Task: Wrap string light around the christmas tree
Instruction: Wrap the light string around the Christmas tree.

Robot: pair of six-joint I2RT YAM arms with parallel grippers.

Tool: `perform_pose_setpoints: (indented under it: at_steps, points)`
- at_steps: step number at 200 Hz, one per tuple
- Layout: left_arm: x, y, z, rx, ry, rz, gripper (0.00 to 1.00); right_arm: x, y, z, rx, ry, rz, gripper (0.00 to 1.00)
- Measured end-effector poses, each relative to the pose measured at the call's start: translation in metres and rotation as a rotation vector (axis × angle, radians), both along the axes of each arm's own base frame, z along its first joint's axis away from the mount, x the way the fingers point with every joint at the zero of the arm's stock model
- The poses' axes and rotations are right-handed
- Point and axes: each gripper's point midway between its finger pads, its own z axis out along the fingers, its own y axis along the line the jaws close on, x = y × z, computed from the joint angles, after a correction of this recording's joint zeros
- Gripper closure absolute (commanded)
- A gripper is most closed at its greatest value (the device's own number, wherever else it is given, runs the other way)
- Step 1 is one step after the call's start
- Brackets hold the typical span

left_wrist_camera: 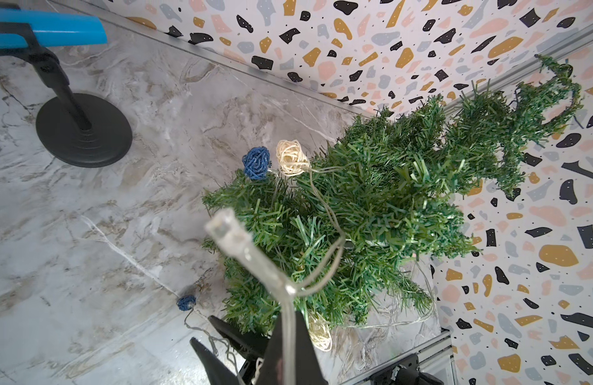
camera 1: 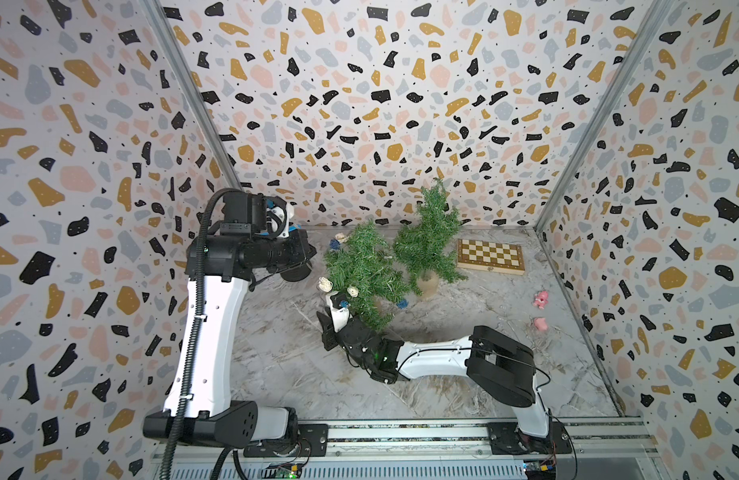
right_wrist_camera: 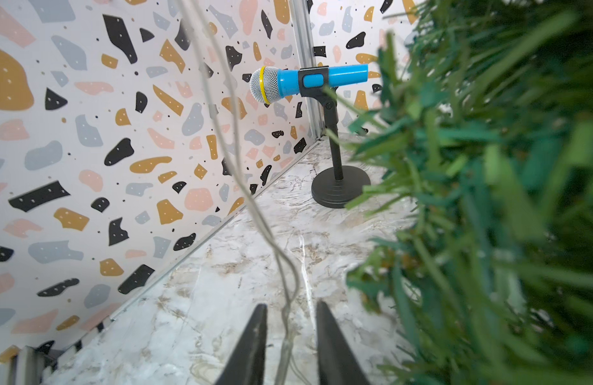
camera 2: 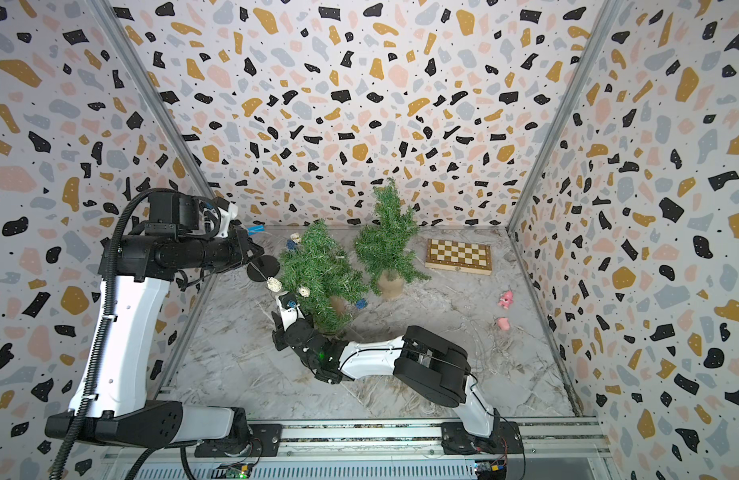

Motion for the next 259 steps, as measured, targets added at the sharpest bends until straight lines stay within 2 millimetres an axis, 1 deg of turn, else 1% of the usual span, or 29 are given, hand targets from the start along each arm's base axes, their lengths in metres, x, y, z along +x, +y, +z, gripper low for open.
perform_pose_setpoints:
  at_steps: [9,21,32,53,68,90,124,157,176,196,218,232,259]
  points:
    - [0.000,0.000,-0.001,0.000,0.001,0.000,1.00,-0.001,-0.001,-0.002,-0.006,-0.002,0.002,0.94]
    - [0.000,0.000,-0.002,0.001,0.004,0.001,1.00,-0.003,-0.003,-0.007,-0.018,-0.001,0.008,0.99]
    - [0.000,0.000,-0.004,0.002,0.009,0.001,1.00,-0.006,-0.005,-0.011,-0.033,-0.003,0.019,1.00]
    - [0.001,0.001,-0.008,0.006,0.017,0.003,1.00,-0.017,-0.009,-0.010,-0.054,-0.015,0.042,1.00]
    - [0.002,0.001,-0.009,0.009,0.020,0.006,1.00,-0.028,-0.012,-0.003,-0.057,-0.030,0.064,1.00]
    - [0.003,0.003,-0.009,0.015,0.016,0.012,1.00,-0.041,-0.015,0.014,-0.044,-0.054,0.101,1.00]
    - [0.004,0.004,-0.009,0.022,0.012,0.017,1.00,-0.061,-0.032,0.037,-0.047,-0.100,0.165,1.00]
    - [0.005,0.004,-0.011,0.024,0.007,0.020,1.00,-0.075,-0.060,0.061,-0.069,-0.163,0.219,1.00]
    - [0.004,0.006,-0.019,0.033,0.019,0.028,1.00,-0.083,-0.080,0.071,-0.091,-0.199,0.238,1.00]
    - [0.000,0.008,-0.029,0.040,0.034,0.034,1.00,-0.087,-0.100,0.076,-0.123,-0.228,0.239,1.00]
    - [-0.008,0.009,-0.042,0.039,0.057,0.039,1.00,-0.085,-0.123,0.077,-0.152,-0.246,0.217,1.00]
    - [-0.013,0.009,-0.048,0.035,0.072,0.045,1.00,-0.078,-0.137,0.079,-0.166,-0.249,0.187,1.00]
    - [-0.016,0.008,-0.051,0.018,0.064,0.050,0.93,-0.063,-0.163,0.085,-0.187,-0.259,0.107,1.00]
